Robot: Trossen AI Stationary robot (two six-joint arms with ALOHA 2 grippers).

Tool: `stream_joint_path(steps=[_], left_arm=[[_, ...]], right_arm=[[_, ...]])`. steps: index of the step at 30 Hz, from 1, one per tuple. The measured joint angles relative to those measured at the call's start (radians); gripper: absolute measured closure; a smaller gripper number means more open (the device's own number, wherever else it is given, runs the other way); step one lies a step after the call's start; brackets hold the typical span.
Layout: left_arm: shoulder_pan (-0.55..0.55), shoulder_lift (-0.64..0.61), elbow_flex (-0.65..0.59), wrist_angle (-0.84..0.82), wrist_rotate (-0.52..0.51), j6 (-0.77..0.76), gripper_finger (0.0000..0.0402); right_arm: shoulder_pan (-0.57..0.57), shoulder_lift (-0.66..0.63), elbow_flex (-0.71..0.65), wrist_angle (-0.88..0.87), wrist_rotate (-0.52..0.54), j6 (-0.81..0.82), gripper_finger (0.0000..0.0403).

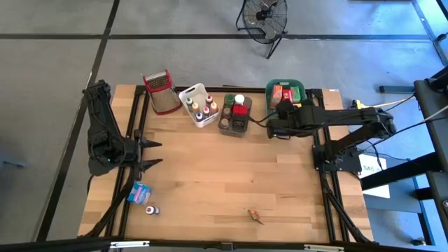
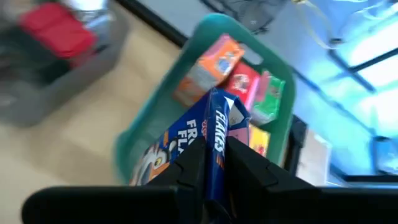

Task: Pick & Place Kitchen Items
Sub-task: Put the blue cereal box into the green bin

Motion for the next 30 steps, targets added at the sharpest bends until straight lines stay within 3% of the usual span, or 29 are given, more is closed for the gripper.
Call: stream_joint_path(steps=[6, 15, 26, 30], left_arm=[[0.0, 0.0, 0.0, 0.0, -0.062, 0.02, 0.0123], [0.0, 0.0, 0.0, 0.0, -0.136, 0.025, 0.0123], [0.0, 0.0, 0.0, 0.0, -0.142, 0.025, 0.0123], [0.0, 0.0, 0.0, 0.0, -0.142, 0.025, 0.0123]], right_arm=[[-0.051, -0.001, -0.096, 0.09, 0.077, -0.035, 0.0344], [-0.067, 0.0, -0.112, 0.097, 0.153, -0.076, 0.0344], [-0.085, 0.003, -0.113, 0.101, 0.236, -0.12, 0.0344], [-0.086, 0.01, -0.178, 0.14, 0.26, -0.129, 0.0344]])
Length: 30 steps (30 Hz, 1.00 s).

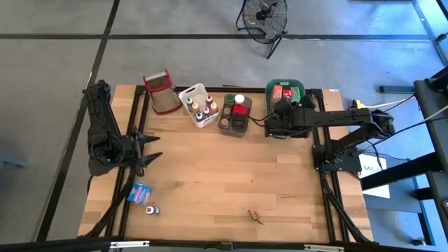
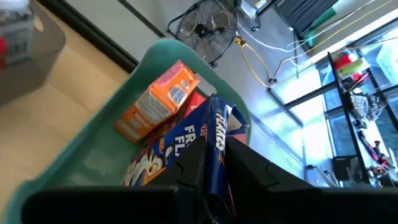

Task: Pick & Place Kitchen Items
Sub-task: Put the blue cereal box into the green bin

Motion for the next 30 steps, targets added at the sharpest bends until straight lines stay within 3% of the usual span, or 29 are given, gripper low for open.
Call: stream_joint_path(steps=[12, 30], left_arm=[[0.0, 0.0, 0.0, 0.0, -0.049, 0.0, 0.0123], [0.0, 0.0, 0.0, 0.0, -0.081, -0.001, 0.0123]], right_arm=[[-0.015, 0.0, -0.236, 0.321, 0.163, -0.097, 0.0344], [-0.09, 0.0, -0.359, 0.471, 0.129, -0.101, 0.0344]])
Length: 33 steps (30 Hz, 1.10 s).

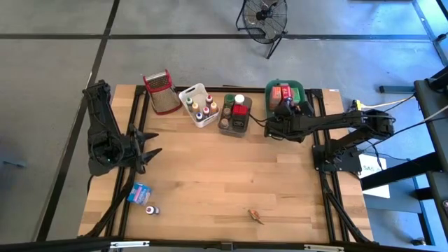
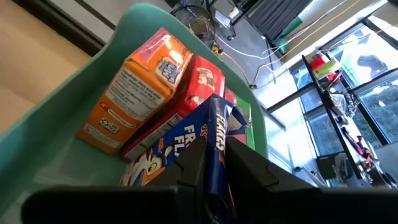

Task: Pick & Place Kitchen Items
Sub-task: Put the blue cereal box into the green bin

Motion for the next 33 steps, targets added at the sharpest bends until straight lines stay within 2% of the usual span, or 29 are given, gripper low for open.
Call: stream_joint_path(steps=[6, 10, 14, 24, 28, 33], left_arm=[[0.0, 0.0, 0.0, 0.0, 0.0, -0.001, 0.0123], [0.0, 0.0, 0.0, 0.0, 0.0, 0.0, 0.0123], [0.0, 0.0, 0.0, 0.0, 0.0, 0.0, 0.0123], [0.0, 0.0, 0.0, 0.0, 0.0, 0.0, 0.0123], [0.0, 0.0, 0.0, 0.0, 0.001, 0.0, 0.0123], [0.0, 0.0, 0.0, 0.0, 0.001, 0.0, 0.0123]], right_arm=[[-0.005, 0.0, 0.0, 0.003, -0.013, -0.014, 0.0341], [-0.005, 0.0, 0.0, 0.007, -0.039, -0.037, 0.0323], [-0.006, 0.0, 0.0, 0.006, -0.049, -0.037, 0.0287], [-0.004, 0.0, 0.018, 0.007, -0.047, -0.043, 0.0166], [0.012, -0.001, 0.065, -0.013, -0.037, -0.07, 0.0137], [0.036, -0.016, 0.178, -0.124, -0.022, -0.088, 0.0117]])
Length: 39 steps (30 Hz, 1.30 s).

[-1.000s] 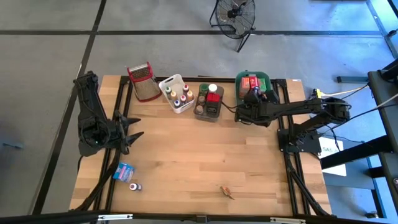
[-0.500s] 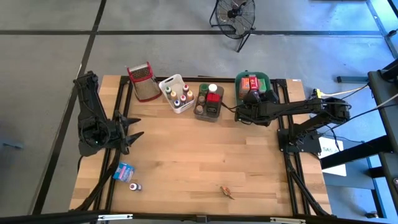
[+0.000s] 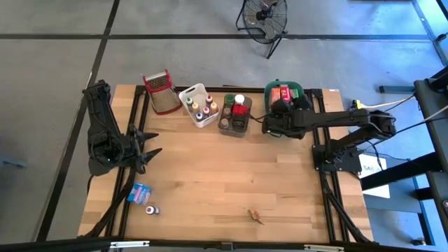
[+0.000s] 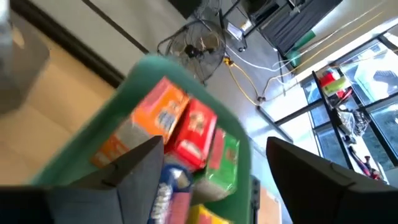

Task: Pick & Place Kitchen Items
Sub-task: Put the blue cereal box into the green bin, then put the orange spice pack into the black bin

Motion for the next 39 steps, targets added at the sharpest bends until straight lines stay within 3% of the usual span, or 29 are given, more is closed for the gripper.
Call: stream_joint_path(steps=[5, 8, 11, 15, 18, 21, 24, 29, 39], left_arm=[[0.0, 0.0, 0.0, 0.0, 0.002, 0.0, 0.0123], [0.0, 0.0, 0.001, -0.002, 0.003, 0.0, 0.0123], [0.0, 0.0, 0.001, -0.009, 0.004, 0.0, 0.0123], [0.0, 0.0, 0.001, -0.025, 0.007, 0.0, 0.0123], [0.0, 0.0, 0.001, -0.025, 0.009, -0.001, 0.0123], [0.0, 0.0, 0.001, -0.024, 0.024, -0.007, 0.0123], [0.0, 0.0, 0.001, -0.023, 0.031, -0.011, 0.0123], [0.0, 0.0, 0.001, -0.023, 0.03, -0.024, 0.0123], [0.0, 0.0, 0.001, -0.022, 0.034, -0.061, 0.0123]], right_arm=[[0.038, -0.019, 0.153, -0.134, -0.026, -0.014, 0.0105], [0.077, -0.024, 0.257, -0.209, -0.146, -0.085, 0.0105], [0.128, -0.024, 0.349, -0.209, -0.37, -0.203, 0.0105], [0.208, -0.025, 0.434, -0.181, -0.771, -0.327, 0.0105], [0.272, -0.024, 0.443, -0.129, -1.043, -0.331, 0.0105], [0.345, -0.024, 0.438, -0.085, -1.197, -0.262, 0.0105], [0.425, -0.018, 0.419, -0.041, -1.223, -0.182, 0.0105], [0.556, 0.005, 0.405, 0.018, -1.17, -0.08, 0.0105], [0.723, 0.175, 0.415, 0.191, -1.168, 0.106, 0.0105]])
